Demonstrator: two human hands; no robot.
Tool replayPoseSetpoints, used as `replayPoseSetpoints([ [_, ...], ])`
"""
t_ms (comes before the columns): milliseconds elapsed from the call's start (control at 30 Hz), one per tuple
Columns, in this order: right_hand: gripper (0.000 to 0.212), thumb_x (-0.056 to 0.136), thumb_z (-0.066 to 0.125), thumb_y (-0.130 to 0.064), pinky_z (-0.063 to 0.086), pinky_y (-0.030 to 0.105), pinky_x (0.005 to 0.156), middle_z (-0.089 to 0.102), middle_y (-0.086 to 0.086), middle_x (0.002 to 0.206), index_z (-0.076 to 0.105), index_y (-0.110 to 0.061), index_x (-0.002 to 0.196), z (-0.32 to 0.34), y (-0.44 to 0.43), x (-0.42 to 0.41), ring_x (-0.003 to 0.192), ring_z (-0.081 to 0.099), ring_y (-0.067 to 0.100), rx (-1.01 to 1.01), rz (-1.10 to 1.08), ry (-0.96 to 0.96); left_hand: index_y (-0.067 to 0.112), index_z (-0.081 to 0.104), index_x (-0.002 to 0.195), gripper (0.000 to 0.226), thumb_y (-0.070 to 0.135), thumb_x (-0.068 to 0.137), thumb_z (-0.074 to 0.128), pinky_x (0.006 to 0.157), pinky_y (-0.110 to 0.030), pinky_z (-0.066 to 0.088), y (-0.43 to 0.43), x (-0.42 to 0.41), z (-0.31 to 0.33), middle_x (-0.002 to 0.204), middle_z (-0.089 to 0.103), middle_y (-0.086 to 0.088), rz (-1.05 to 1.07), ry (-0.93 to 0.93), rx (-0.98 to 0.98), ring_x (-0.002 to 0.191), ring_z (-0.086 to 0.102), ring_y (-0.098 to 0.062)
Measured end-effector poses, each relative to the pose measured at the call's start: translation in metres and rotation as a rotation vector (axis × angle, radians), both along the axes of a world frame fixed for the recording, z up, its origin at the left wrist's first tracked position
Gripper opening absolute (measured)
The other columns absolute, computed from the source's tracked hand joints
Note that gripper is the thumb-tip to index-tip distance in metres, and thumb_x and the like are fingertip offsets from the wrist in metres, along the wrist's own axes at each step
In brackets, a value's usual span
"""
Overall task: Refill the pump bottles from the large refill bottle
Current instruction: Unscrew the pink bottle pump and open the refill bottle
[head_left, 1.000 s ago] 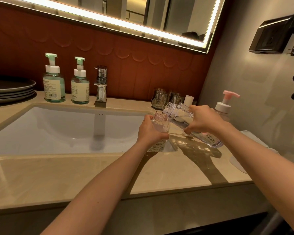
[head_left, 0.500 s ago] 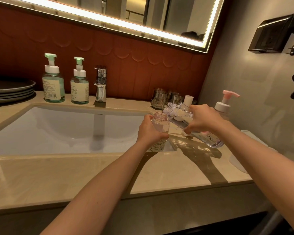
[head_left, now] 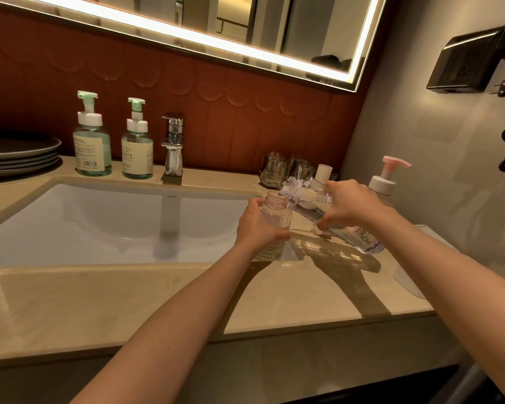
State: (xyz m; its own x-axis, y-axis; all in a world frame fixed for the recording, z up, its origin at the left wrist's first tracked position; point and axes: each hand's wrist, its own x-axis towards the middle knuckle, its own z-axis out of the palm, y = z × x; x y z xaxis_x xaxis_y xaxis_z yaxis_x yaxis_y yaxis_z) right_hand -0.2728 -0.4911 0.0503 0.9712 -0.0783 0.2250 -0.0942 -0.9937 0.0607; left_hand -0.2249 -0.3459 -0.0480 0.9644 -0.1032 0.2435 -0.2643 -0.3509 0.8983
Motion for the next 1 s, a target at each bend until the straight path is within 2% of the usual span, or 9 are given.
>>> replayPoseSetpoints([
  [100,0.066,0.063,0.081,-0.036,0.046,0.028,0.062,0.055,0.001,0.095,0.052,-0.015,0.119,0.0000,0.0008,-0.0010,0.083,0.051,0.018,0.000,0.001,0.006,0.014,0.031,0.136,0.089,0.025,0.066,0.084,0.092,-0.030,0.044,0.0002,0.0001,0.0000,0.135,0.047,-0.007,-0.003,0.001,-0.001,0.120,0.047,-0.024],
  [200,0.065,0.064,0.080,-0.036,0.044,0.027,0.061,0.053,0.000,0.094,0.052,-0.015,0.118,-0.0004,0.0004,-0.0013,0.083,0.051,0.018,-0.003,-0.001,0.004,0.014,0.031,0.136,0.089,0.026,0.066,0.084,0.092,-0.031,0.045,0.0003,0.0004,-0.0006,0.135,0.047,-0.007,0.001,0.000,0.006,0.120,0.047,-0.024],
  [433,0.068,0.062,0.081,-0.039,0.053,0.033,0.071,0.061,0.005,0.107,0.052,-0.017,0.118,-0.0034,-0.0009,0.0030,0.086,0.053,0.018,-0.015,-0.009,-0.002,0.015,0.032,0.135,0.088,0.025,0.065,0.083,0.095,-0.035,0.046,0.0023,-0.0002,-0.0003,0.133,0.048,-0.007,0.005,0.003,0.005,0.118,0.048,-0.024],
  [1000,0.069,0.061,0.081,-0.038,0.054,0.034,0.074,0.062,0.006,0.109,0.052,-0.016,0.120,0.0002,0.0009,0.0026,0.090,0.056,0.021,-0.041,-0.009,0.004,0.014,0.031,0.136,0.089,0.026,0.065,0.083,0.093,-0.032,0.045,0.0036,0.0010,0.0005,0.133,0.047,-0.006,0.004,0.002,0.011,0.117,0.048,-0.023],
])
